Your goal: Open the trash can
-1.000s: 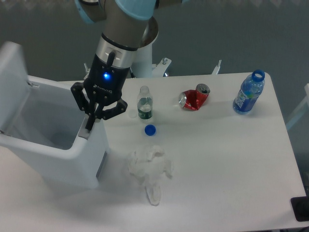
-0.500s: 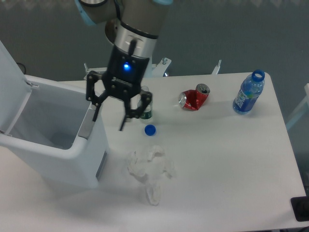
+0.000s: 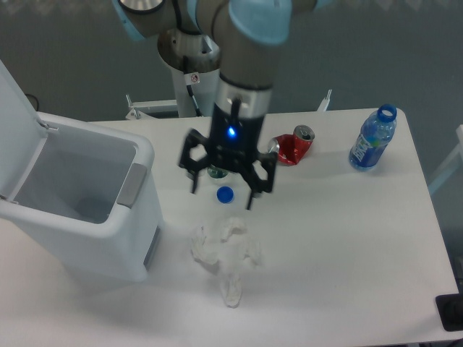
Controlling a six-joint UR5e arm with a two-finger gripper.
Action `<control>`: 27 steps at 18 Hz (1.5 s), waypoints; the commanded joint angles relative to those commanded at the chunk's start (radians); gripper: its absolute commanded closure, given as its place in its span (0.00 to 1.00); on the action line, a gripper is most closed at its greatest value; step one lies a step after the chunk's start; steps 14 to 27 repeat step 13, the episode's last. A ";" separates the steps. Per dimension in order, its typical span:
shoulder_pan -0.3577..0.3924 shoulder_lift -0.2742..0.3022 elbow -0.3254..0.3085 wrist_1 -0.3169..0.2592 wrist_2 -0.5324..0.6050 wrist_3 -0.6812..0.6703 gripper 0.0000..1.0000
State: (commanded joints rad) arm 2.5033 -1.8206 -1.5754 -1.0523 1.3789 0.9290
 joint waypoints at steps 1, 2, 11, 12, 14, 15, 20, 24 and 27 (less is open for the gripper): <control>0.003 -0.035 0.006 0.000 0.023 0.064 0.00; 0.006 -0.066 0.014 0.002 0.057 0.129 0.00; 0.069 -0.233 0.112 0.002 0.189 0.326 0.00; 0.069 -0.233 0.104 0.003 0.193 0.324 0.00; 0.069 -0.233 0.100 0.005 0.200 0.324 0.00; 0.069 -0.233 0.100 0.005 0.200 0.324 0.00; 0.069 -0.233 0.100 0.005 0.200 0.324 0.00; 0.069 -0.233 0.100 0.005 0.200 0.324 0.00; 0.069 -0.233 0.100 0.005 0.200 0.324 0.00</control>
